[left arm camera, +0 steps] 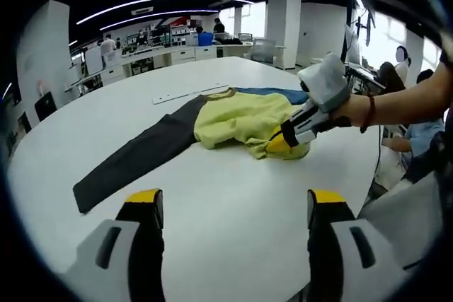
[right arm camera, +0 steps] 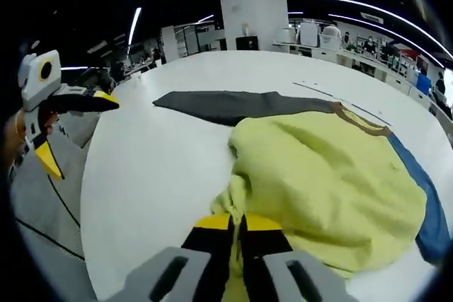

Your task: Fold the garment on the visible template until the final outline fits inside the template.

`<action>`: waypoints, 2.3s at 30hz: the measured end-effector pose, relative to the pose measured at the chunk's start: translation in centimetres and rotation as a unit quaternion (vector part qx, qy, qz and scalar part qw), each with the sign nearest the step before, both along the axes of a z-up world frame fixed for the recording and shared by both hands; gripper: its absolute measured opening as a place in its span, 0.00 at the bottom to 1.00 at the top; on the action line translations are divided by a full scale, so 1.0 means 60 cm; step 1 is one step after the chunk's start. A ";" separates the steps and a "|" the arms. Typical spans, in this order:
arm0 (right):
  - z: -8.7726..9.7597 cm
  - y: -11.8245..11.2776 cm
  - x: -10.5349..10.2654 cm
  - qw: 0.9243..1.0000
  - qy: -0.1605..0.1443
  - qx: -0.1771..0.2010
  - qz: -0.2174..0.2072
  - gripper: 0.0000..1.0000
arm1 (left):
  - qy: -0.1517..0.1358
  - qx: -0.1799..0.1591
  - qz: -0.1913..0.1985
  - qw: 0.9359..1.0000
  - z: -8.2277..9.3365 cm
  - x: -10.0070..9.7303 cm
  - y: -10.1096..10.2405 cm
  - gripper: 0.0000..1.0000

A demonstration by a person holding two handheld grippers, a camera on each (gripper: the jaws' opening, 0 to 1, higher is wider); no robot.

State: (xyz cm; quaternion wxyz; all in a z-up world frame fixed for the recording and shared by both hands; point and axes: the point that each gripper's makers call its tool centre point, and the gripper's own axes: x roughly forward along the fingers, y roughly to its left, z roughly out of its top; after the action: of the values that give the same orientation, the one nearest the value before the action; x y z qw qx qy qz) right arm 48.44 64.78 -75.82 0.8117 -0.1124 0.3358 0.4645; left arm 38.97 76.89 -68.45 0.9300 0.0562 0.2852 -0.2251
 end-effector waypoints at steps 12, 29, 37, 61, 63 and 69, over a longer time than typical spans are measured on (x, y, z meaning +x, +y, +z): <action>0.117 -0.005 0.035 0.998 -0.044 0.042 0.015 0.00 | -0.021 -0.001 -0.014 1.000 0.006 0.031 -0.024 0.70; 0.130 -0.030 0.088 0.997 -0.015 0.071 -0.039 0.00 | -0.032 -0.026 -0.020 0.999 -0.005 0.102 -0.074 0.57; 0.134 -0.037 0.098 0.995 -0.004 0.085 -0.052 0.00 | -0.033 -0.053 -0.015 0.998 -0.021 0.152 -0.112 0.46; 0.140 -0.046 0.112 0.991 0.023 0.111 -0.076 0.00 | -0.024 -0.076 -0.008 0.997 -0.054 0.240 -0.167 0.20; 0.141 -0.046 0.114 0.990 0.023 0.113 -0.077 0.00 | -0.025 -0.082 -0.008 0.996 -0.053 0.243 -0.167 0.15; 0.143 -0.046 0.115 0.990 0.024 0.116 -0.079 0.00 | -0.022 -0.077 -0.004 0.997 -0.059 0.248 -0.161 0.03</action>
State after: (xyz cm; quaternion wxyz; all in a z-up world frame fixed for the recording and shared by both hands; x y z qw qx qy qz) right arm 55.31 62.02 -67.23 0.8451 0.0203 0.3068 0.4374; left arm 53.85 67.21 -72.02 0.9365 -0.0095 0.2465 -0.2491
